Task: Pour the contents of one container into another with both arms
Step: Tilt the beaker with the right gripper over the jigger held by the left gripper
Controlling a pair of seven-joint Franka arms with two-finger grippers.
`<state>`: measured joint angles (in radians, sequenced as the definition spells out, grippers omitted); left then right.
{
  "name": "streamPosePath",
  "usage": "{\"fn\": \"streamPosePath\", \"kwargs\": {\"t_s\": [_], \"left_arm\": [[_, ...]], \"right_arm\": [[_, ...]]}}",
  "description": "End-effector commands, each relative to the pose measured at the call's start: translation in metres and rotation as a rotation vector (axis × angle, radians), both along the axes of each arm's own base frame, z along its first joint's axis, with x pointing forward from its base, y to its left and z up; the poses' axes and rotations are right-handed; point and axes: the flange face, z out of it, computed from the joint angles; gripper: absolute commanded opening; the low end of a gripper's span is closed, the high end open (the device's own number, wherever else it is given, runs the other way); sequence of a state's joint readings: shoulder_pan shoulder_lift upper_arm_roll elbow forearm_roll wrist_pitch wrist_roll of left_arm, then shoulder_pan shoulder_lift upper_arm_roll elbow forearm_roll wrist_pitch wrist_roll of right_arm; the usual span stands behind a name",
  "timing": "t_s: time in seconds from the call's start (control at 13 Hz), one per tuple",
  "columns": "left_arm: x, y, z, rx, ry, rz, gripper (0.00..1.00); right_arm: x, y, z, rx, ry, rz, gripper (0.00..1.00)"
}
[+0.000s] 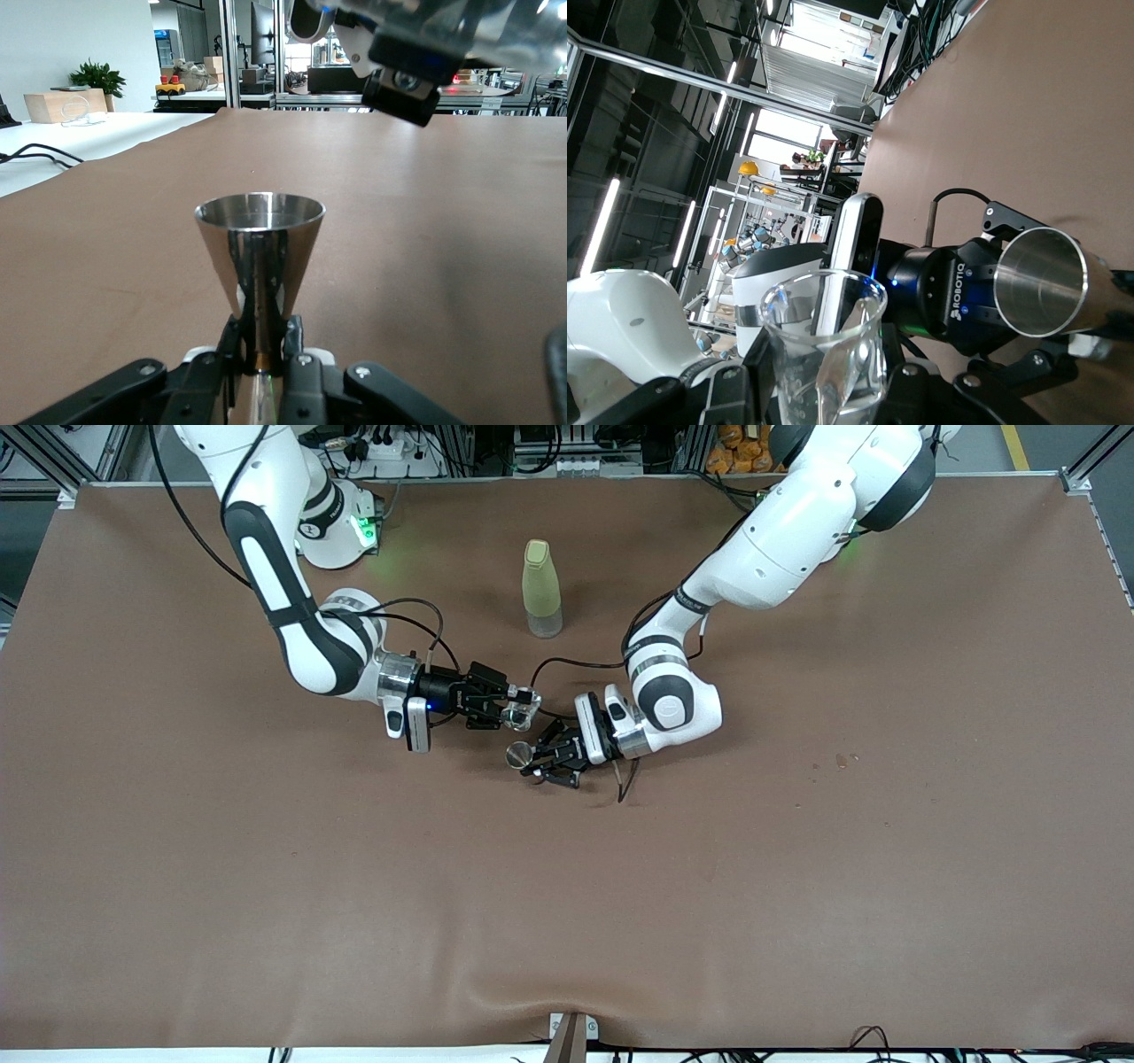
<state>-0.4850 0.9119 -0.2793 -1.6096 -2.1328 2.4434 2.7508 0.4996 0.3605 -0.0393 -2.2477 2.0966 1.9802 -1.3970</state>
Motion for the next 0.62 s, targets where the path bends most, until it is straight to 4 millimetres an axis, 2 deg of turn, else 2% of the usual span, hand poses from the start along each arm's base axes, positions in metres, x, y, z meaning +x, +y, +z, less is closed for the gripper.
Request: {"fn": "streamPosePath", "kwargs": {"t_s": [0.0,0.54], "left_arm": [[-0.0011,-0.0038,-0.0005,0.021,-0.106,0.000,0.00],[-0.0012,-0.0039,-0.0005,0.027,-0.104,0.003,0.00]], "right_arm": [[-0.0048,0.0004,0.0119,0.022,0.053,-0.023,0.25],[-0.0016,-0.0017,0.0130,0.029,0.101,-0.038,0.25]]}}
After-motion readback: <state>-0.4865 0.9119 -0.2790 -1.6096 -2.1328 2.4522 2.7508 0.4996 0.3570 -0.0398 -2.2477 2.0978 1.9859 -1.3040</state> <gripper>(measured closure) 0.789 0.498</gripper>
